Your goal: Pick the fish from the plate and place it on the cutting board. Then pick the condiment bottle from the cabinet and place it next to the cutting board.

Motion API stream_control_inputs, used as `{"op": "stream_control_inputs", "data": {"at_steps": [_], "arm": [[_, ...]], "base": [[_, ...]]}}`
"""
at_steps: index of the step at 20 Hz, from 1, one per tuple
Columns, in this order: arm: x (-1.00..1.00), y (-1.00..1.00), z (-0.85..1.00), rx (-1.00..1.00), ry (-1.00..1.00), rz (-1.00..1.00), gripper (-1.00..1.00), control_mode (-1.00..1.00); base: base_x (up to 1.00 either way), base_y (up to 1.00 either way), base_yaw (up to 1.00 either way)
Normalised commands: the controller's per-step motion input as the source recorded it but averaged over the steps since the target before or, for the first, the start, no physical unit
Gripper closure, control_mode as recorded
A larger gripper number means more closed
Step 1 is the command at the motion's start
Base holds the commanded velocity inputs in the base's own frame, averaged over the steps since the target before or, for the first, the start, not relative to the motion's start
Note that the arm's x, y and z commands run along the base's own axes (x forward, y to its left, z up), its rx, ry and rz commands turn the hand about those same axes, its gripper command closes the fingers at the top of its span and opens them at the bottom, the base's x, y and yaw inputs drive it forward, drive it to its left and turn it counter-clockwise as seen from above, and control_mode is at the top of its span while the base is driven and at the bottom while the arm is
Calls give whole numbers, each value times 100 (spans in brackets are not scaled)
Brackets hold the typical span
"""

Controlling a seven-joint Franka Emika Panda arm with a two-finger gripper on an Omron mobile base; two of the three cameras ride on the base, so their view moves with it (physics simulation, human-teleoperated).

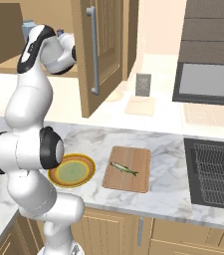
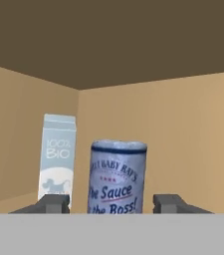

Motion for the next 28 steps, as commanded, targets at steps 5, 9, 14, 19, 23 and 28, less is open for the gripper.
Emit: {"op": "stream_control_inputs", "data": {"at_steps": [5,9,14,19,23,28], "arm": [[0,0,0,0,0,0,100,-100],[-7,0,0,0,0,0,100,-100],[-32,1,0,0,0,0,100,-100],[-49,0,0,0,0,0,100,-100],[-65,1,0,0,0,0,100,-100],[-67,0,0,0,0,0,100,-100]], "base": [[0,0,0],[0,0,0],[0,0,0],[0,0,0],[0,0,0],[0,0,0]]}}
